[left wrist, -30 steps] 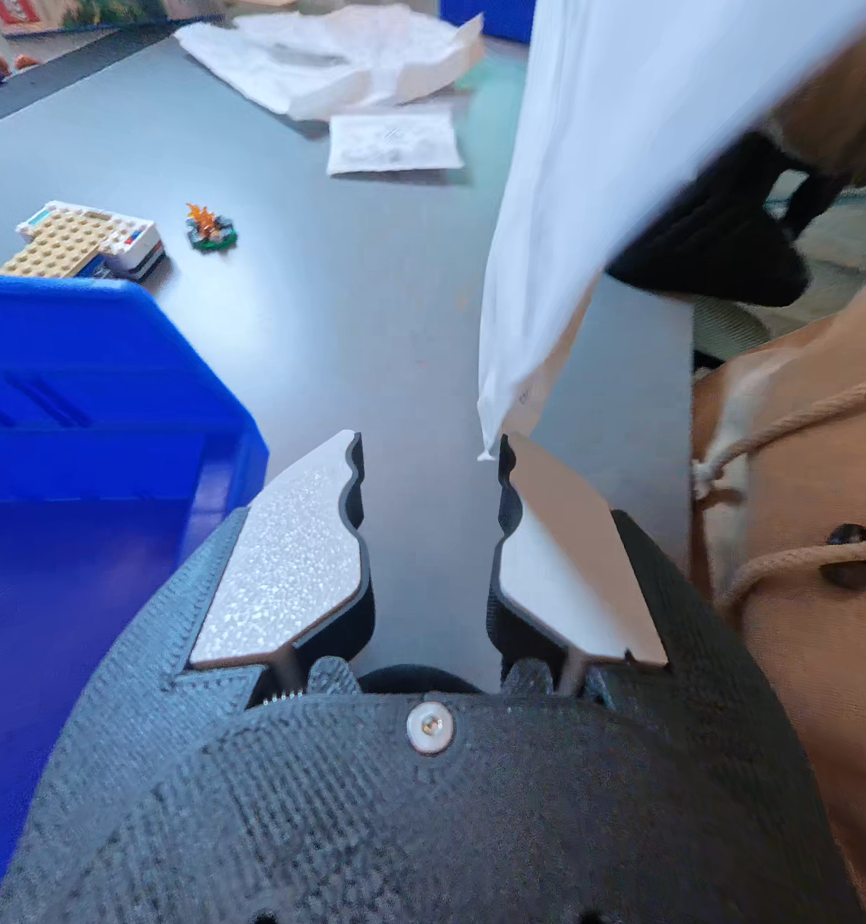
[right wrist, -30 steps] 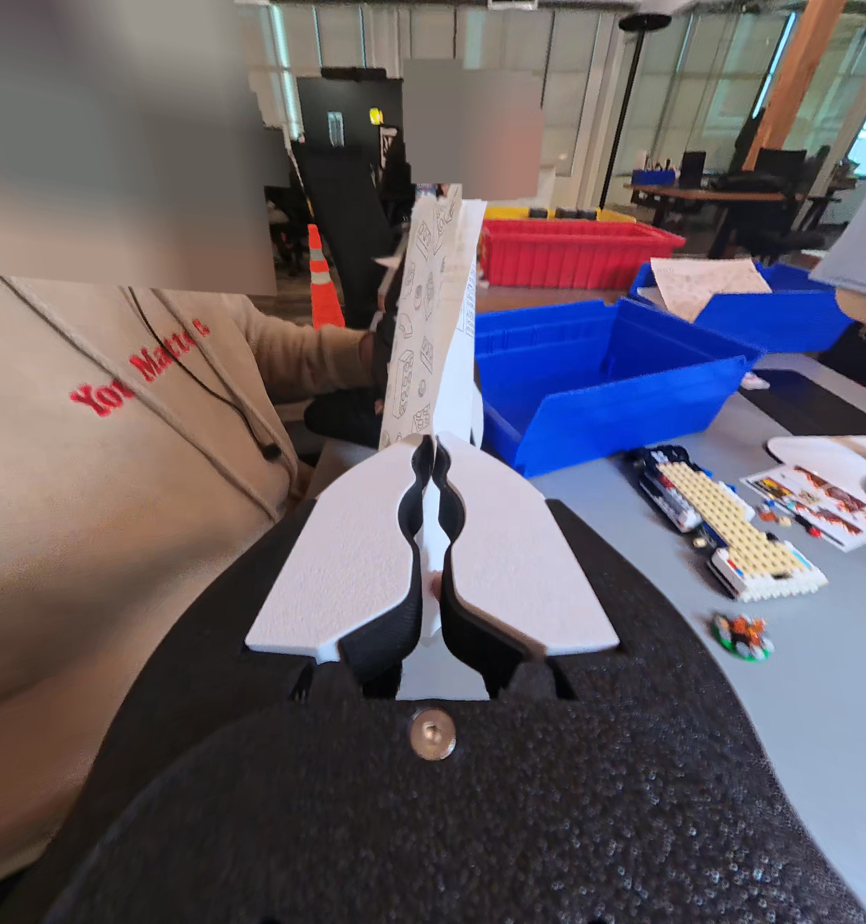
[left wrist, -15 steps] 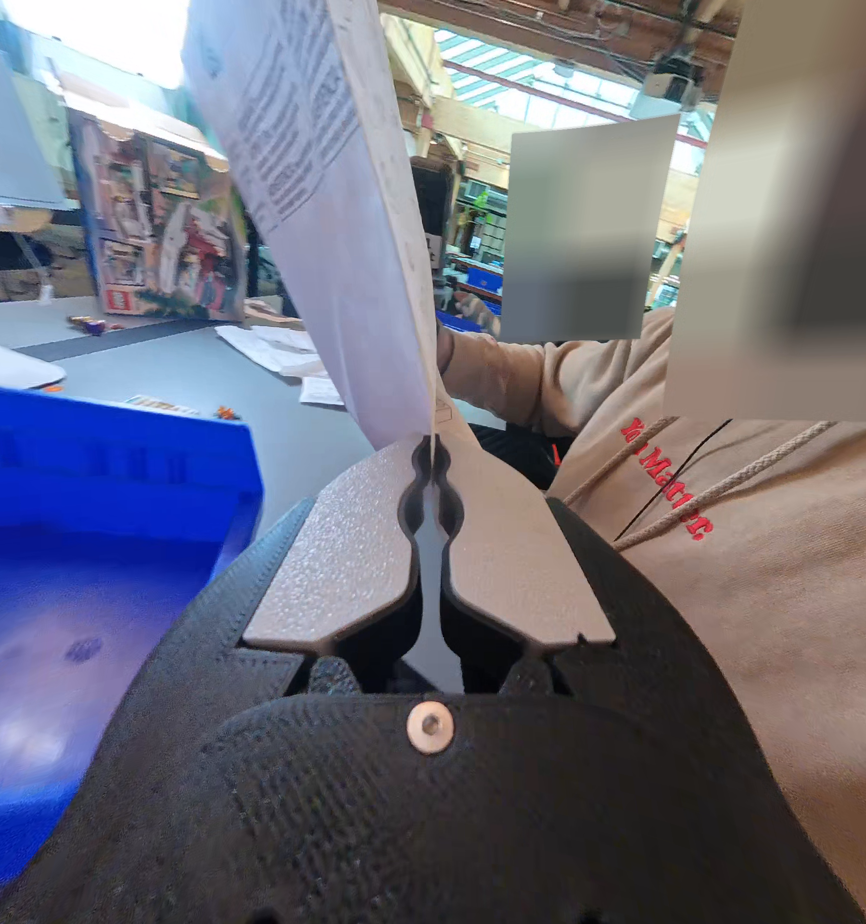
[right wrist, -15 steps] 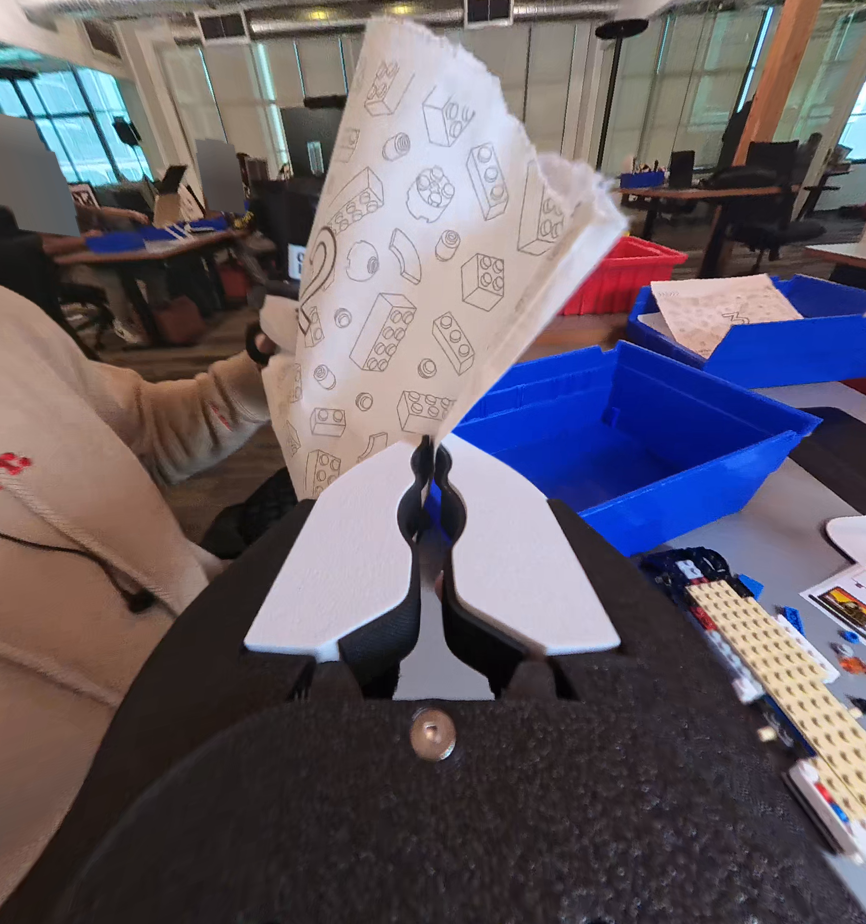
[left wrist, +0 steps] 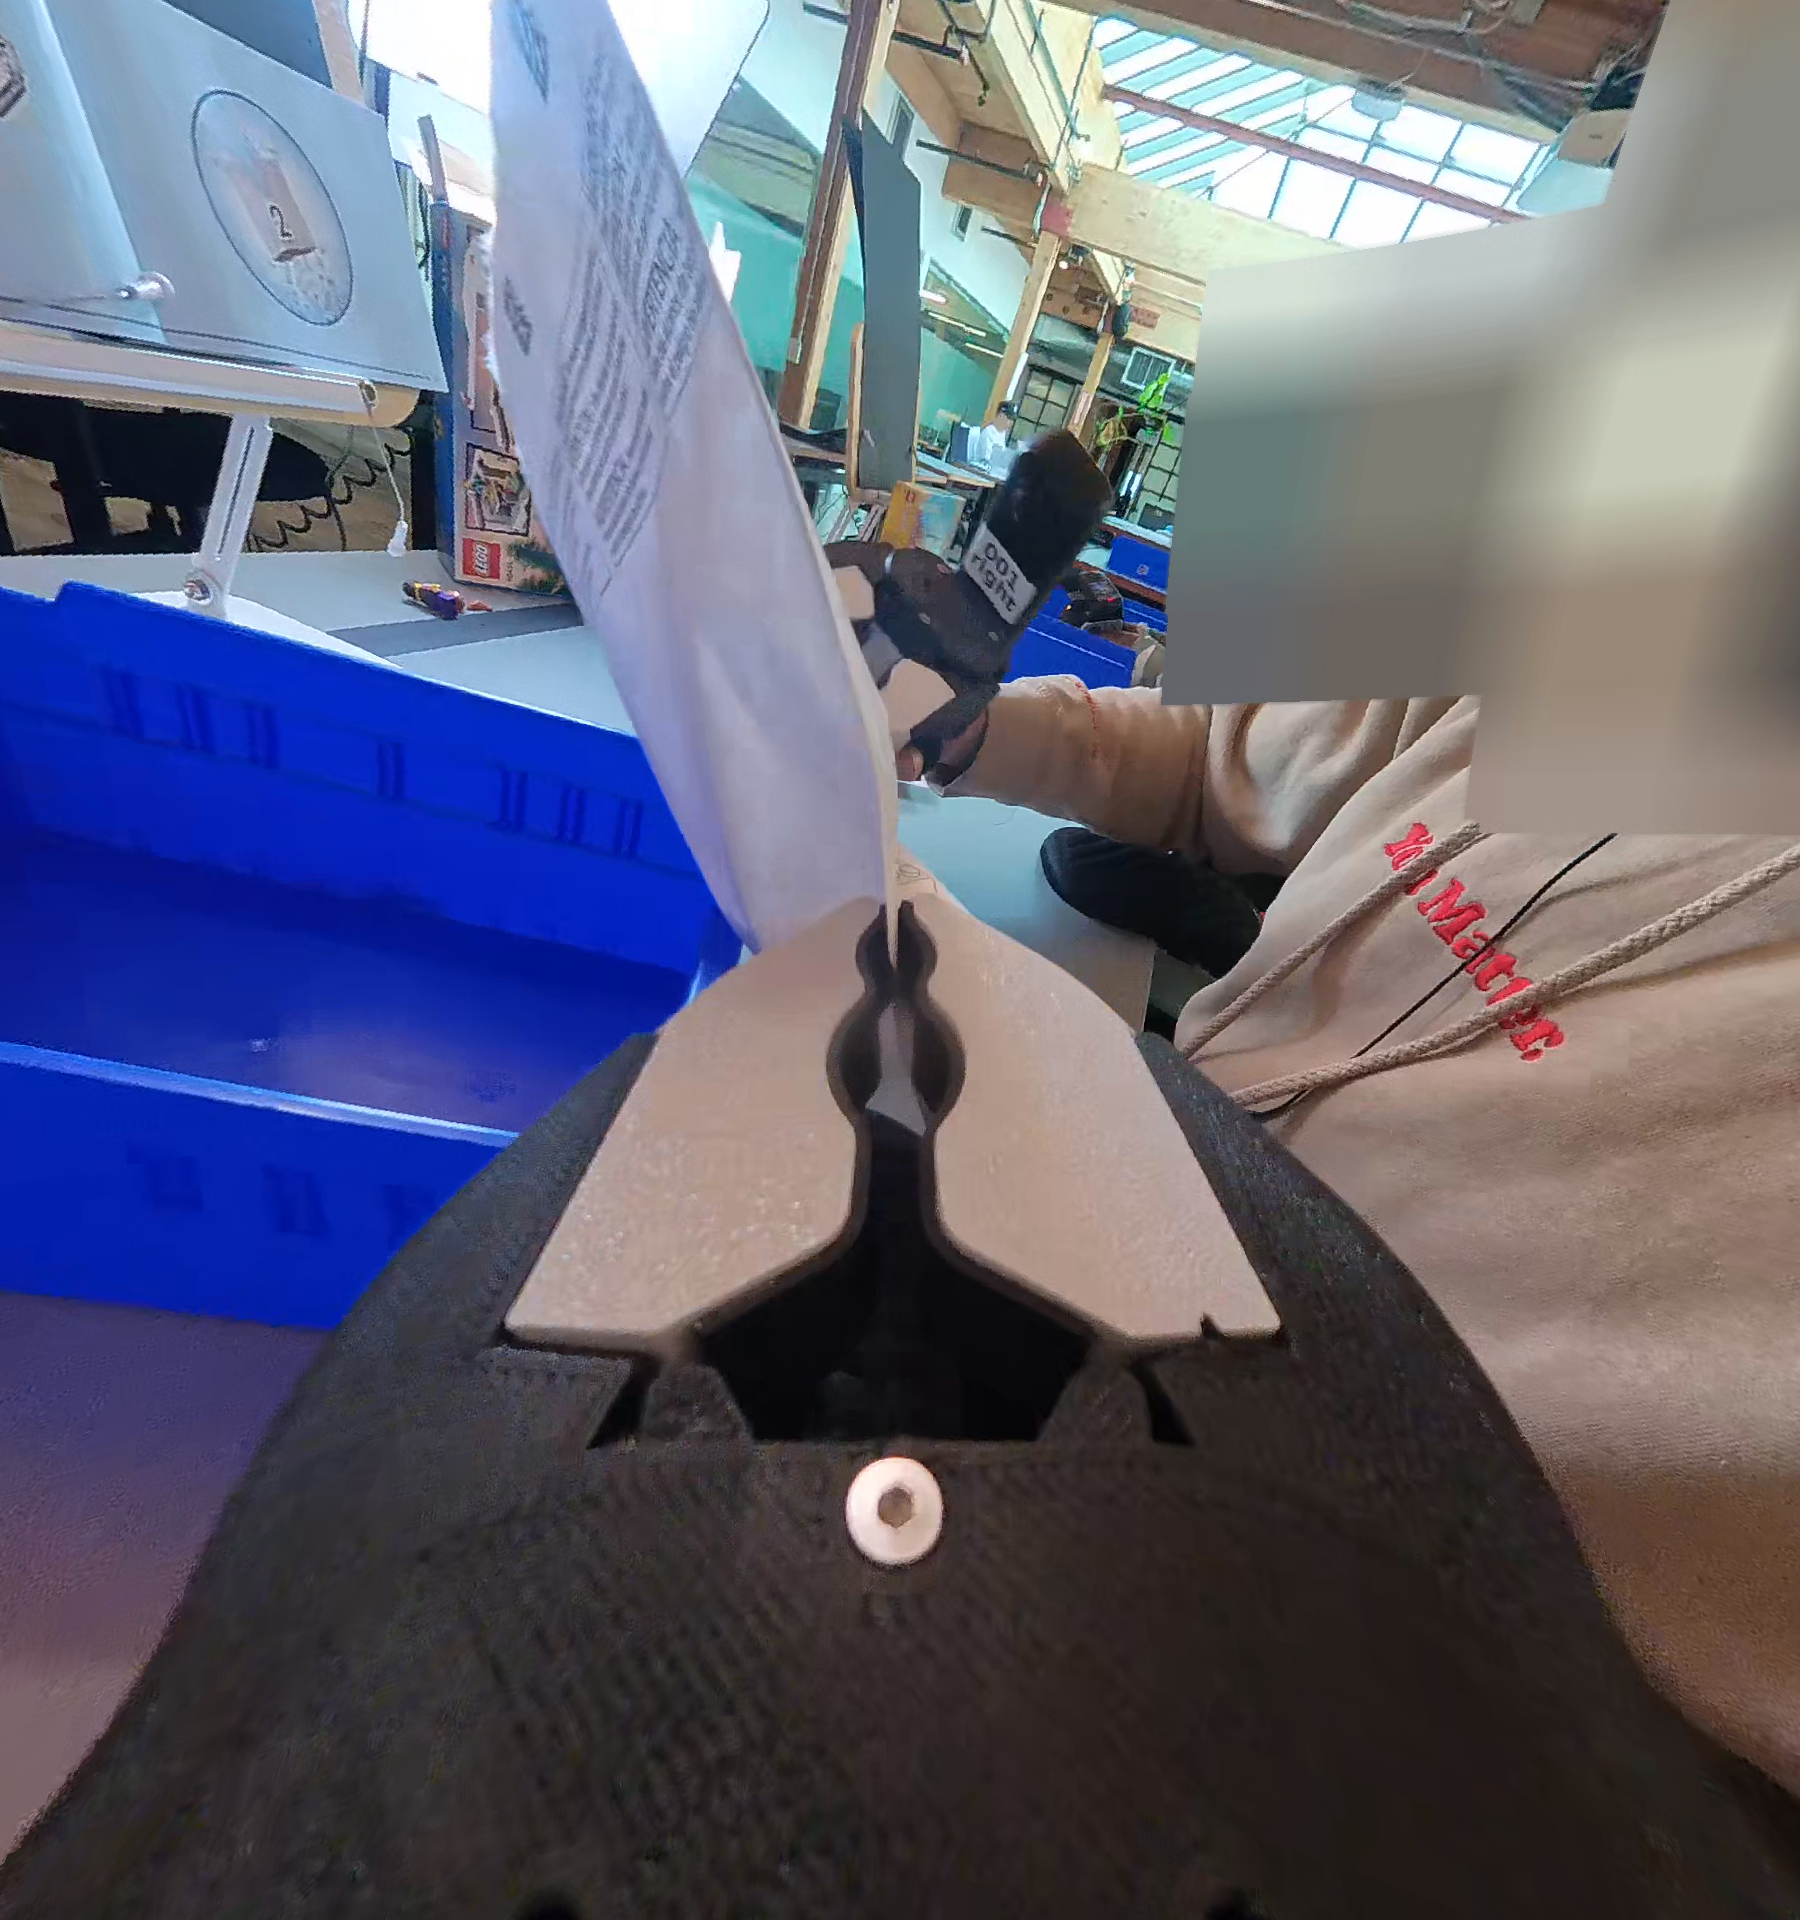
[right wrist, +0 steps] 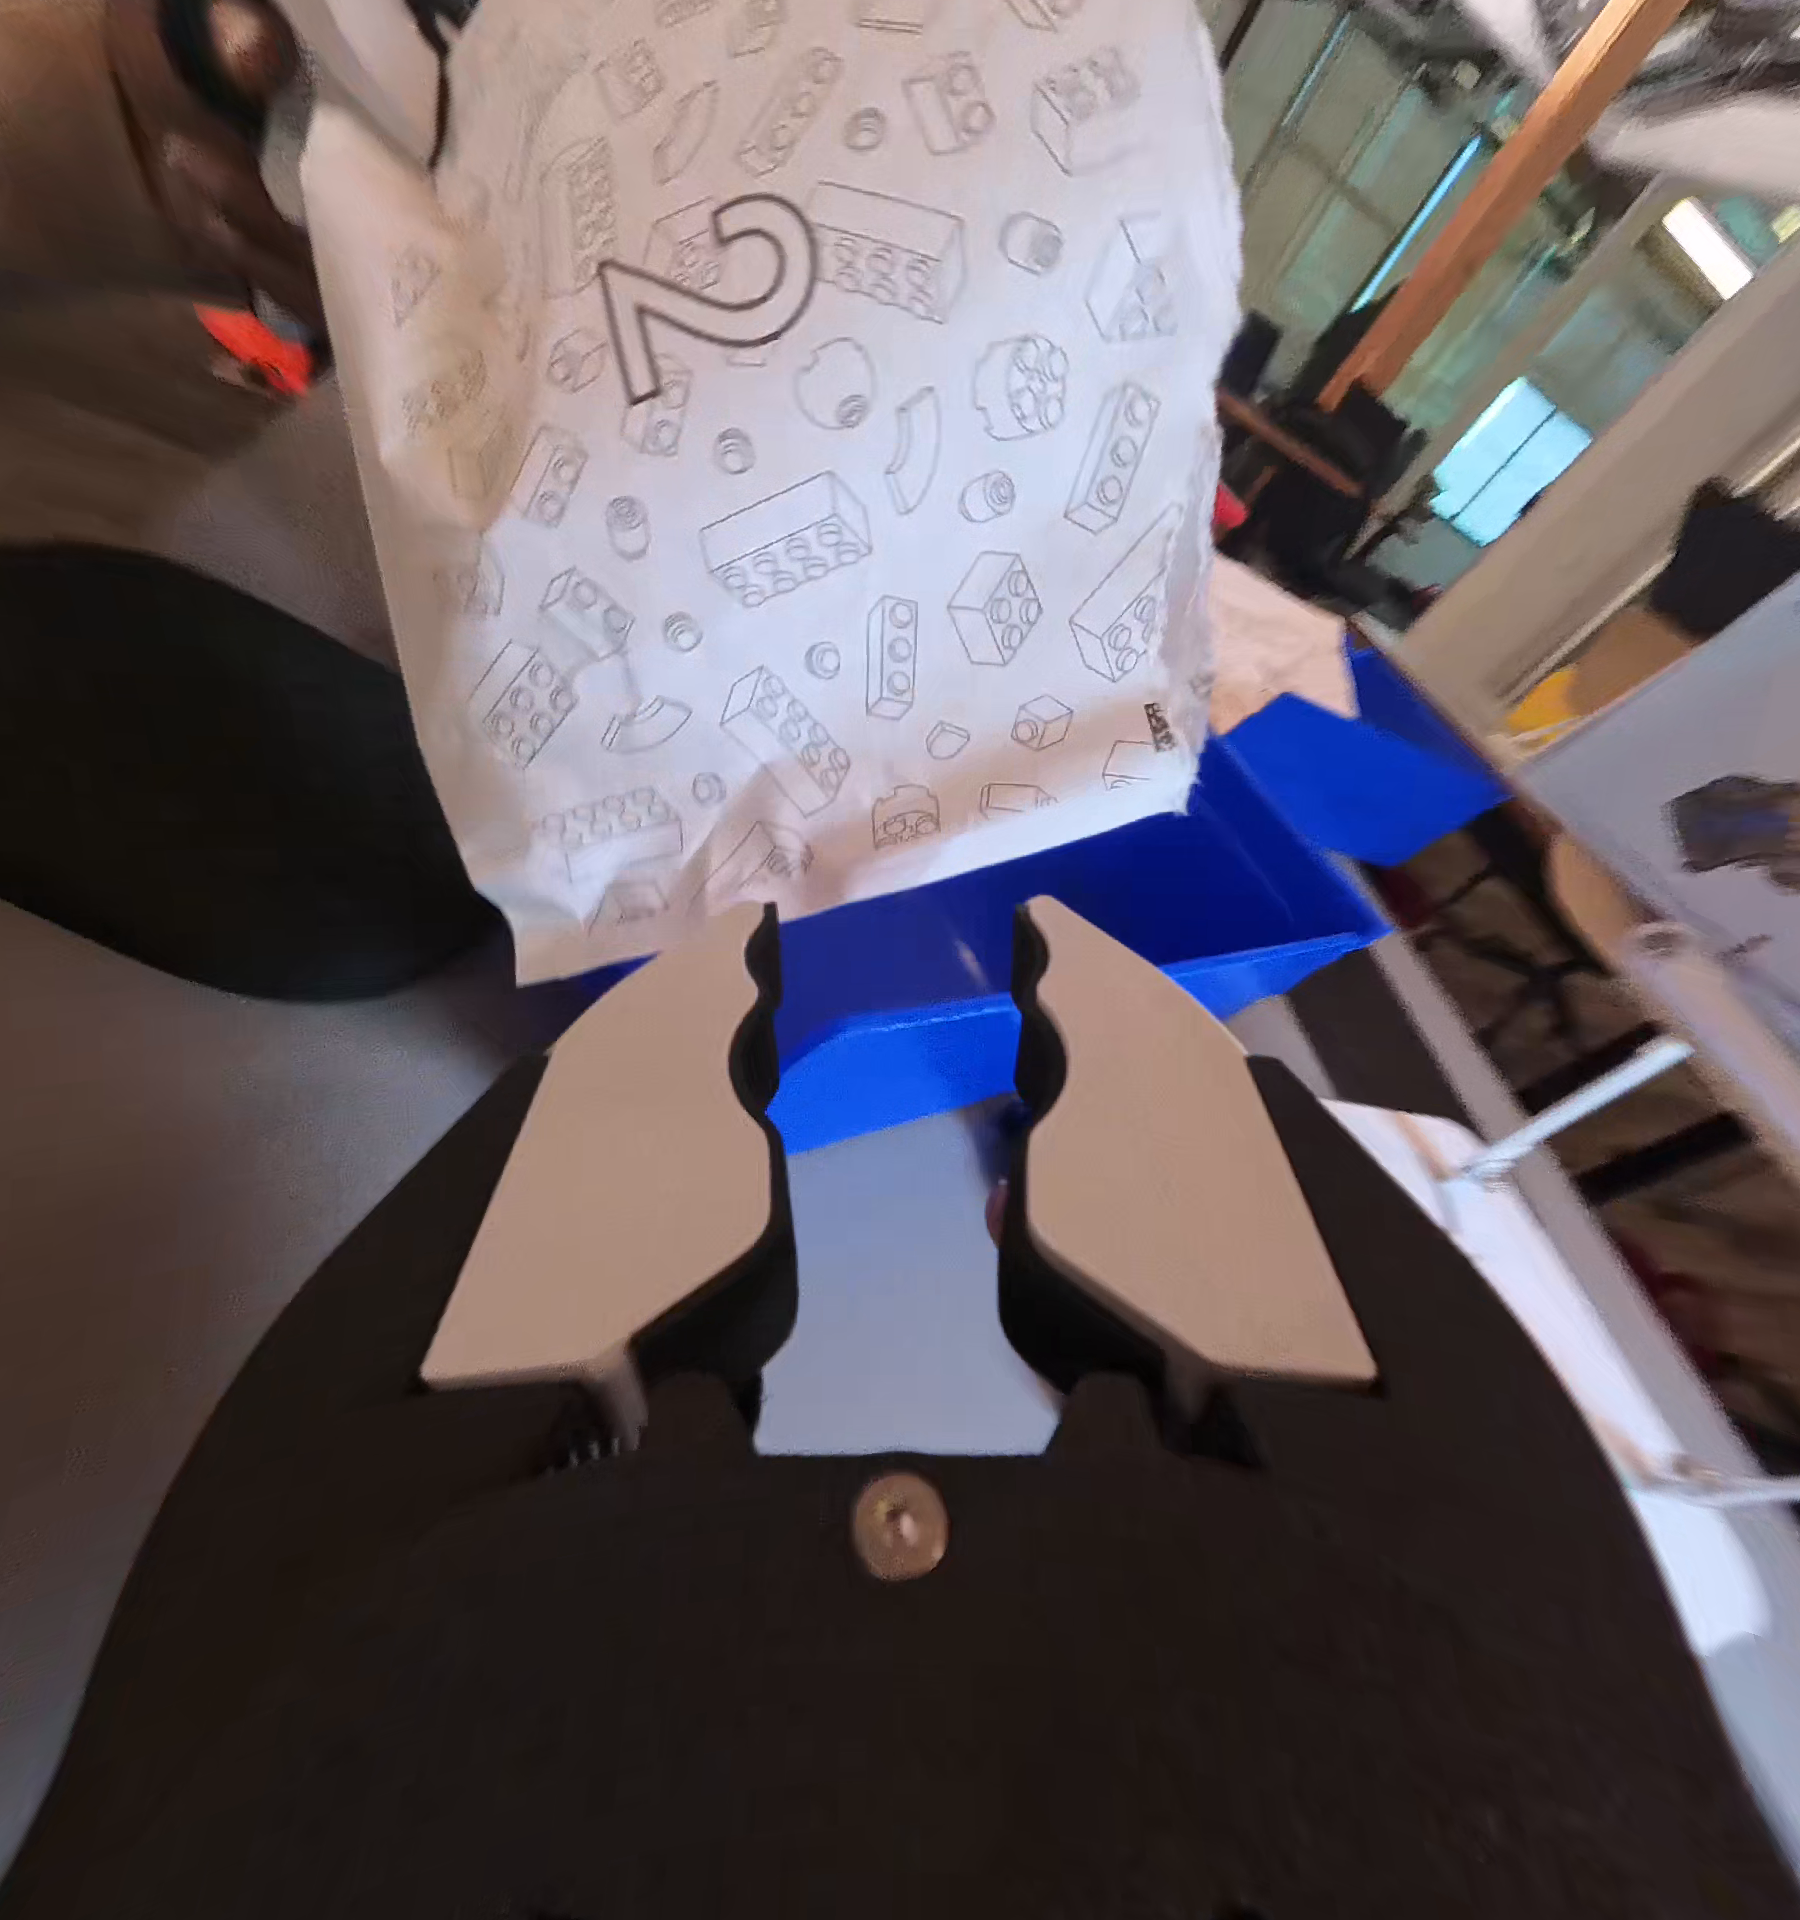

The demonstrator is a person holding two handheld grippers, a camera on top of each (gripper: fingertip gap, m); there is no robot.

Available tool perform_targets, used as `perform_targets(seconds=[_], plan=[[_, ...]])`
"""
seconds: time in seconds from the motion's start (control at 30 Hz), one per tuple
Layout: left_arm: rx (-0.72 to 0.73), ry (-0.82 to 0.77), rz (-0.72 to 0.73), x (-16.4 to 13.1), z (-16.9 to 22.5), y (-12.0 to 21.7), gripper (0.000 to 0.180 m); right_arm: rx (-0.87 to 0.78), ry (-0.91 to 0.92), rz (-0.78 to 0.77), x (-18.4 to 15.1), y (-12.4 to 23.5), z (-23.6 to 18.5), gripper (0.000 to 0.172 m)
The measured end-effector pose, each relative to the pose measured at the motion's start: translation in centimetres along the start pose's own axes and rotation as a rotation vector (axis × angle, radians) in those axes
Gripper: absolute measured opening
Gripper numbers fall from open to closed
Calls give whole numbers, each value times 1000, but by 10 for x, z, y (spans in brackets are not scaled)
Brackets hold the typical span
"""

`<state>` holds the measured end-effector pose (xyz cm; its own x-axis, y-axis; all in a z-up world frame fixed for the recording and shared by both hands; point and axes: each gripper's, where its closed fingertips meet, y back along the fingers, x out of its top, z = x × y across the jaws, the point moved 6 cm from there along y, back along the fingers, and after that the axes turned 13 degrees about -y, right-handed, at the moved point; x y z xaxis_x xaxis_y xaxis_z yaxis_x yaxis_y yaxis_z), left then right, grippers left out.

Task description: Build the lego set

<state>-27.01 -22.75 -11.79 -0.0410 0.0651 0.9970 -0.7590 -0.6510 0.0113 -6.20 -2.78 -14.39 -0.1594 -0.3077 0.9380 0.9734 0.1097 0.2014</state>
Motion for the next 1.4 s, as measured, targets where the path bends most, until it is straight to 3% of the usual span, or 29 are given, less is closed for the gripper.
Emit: perform_targets(seconds=[0.27, 0.43, 0.57, 0.7, 0.87, 1.1, 1.27, 1.4], plan=[[7, -28, 19, 23, -15, -8, 0, -182, 630, -18, -10, -28, -49, 55], [-6, 24, 106, 50, -16, -18, 0, -414, 747, 75, 5, -38, -34, 59], [-44, 116, 175, 58, -16, -24, 0, -515, 789, 117, 21, -35, -19, 26], [15, 124, 166, 48, -20, -21, 0, -466, 780, 99, 24, -25, -21, 15], [140, 120, -19, 13, -16, -15, 2, -294, 647, -54, 8, -17, -44, 11], [268, 34, -132, 8, -19, 5, 26, -70, 104, -186, 14, -25, -50, 11], [344, -236, -223, 18, -20, 27, 44, 52, -212, -238, 18, -28, -37, 11], [333, -475, -424, 14, -17, 28, 54, 107, -371, -290, 11, -29, -33, 11]])
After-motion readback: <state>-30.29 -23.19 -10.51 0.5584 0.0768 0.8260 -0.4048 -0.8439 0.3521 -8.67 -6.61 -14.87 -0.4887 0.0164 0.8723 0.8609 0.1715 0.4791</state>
